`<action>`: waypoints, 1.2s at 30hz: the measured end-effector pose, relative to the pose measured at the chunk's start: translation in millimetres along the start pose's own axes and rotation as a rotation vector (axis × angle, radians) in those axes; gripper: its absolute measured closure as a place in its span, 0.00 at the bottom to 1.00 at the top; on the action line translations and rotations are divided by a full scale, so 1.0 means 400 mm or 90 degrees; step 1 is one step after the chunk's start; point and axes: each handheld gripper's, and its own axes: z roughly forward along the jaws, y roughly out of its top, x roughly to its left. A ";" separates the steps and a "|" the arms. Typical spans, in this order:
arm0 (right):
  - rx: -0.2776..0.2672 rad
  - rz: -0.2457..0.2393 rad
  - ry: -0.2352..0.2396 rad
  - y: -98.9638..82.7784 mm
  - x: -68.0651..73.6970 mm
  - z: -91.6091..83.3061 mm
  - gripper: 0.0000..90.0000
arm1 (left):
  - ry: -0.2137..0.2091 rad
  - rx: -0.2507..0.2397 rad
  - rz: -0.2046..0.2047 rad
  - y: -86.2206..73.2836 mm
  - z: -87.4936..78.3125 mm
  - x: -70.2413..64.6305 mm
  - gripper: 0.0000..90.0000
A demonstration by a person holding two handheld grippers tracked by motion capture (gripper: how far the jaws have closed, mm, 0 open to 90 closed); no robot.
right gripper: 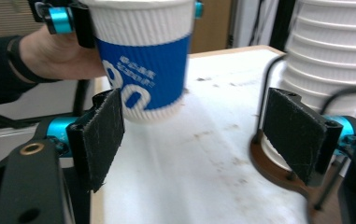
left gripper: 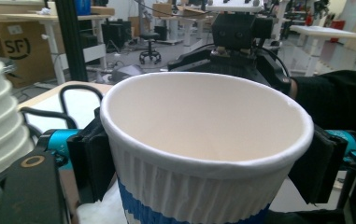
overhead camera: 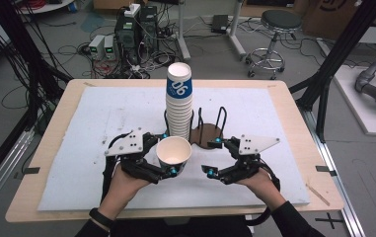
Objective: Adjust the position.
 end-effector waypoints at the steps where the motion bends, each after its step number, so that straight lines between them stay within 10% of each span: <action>1: 0.000 0.002 -0.007 -0.002 -0.004 -0.005 0.24 | 0.004 -0.002 0.001 -0.001 -0.006 0.003 0.23; 16: -0.016 0.015 -0.095 -0.021 -0.050 -0.102 0.24 | 0.047 -0.022 0.010 -0.003 -0.061 0.026 0.23; 36: -0.028 0.012 -0.101 -0.015 -0.049 -0.110 0.24 | 0.039 -0.013 0.022 0.005 -0.049 0.010 0.23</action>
